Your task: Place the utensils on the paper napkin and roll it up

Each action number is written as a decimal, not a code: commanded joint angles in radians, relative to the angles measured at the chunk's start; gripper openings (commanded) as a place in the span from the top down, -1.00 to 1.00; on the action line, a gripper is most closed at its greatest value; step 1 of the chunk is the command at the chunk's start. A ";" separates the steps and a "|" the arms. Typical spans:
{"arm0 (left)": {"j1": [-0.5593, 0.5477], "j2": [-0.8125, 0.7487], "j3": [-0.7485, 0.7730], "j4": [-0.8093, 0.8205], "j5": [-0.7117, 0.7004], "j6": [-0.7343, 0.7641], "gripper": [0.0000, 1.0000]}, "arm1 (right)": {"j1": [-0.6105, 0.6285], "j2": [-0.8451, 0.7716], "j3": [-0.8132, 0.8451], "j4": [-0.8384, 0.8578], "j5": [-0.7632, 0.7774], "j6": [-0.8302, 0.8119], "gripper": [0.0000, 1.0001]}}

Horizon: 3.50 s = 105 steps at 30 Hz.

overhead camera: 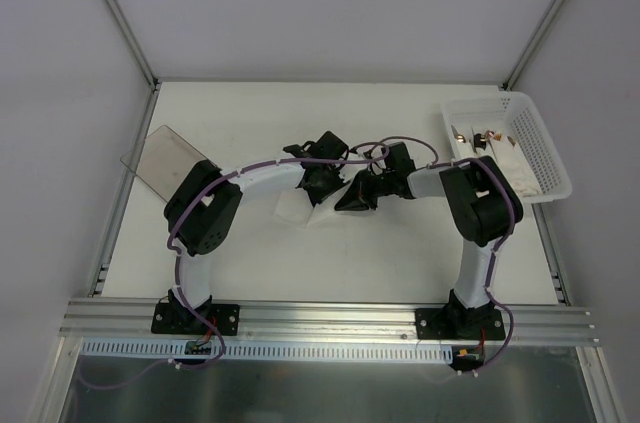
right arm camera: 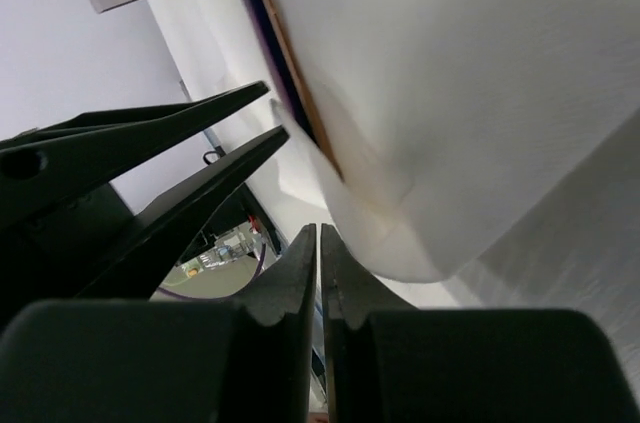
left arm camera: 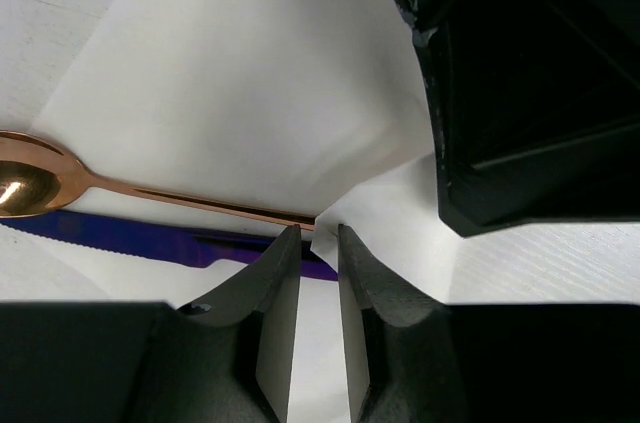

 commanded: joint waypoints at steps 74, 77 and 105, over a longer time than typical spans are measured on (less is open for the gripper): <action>0.112 -0.186 -0.505 0.331 0.052 -1.098 0.94 | 0.046 -0.032 0.288 -0.508 0.297 -0.443 0.83; 0.112 -0.179 -0.500 0.329 0.055 -1.101 0.95 | 0.041 -0.049 0.314 -0.567 0.336 -0.509 0.81; 0.112 -0.161 -0.482 0.329 0.069 -1.091 0.95 | -0.151 0.187 0.627 -0.660 0.288 -0.578 -0.04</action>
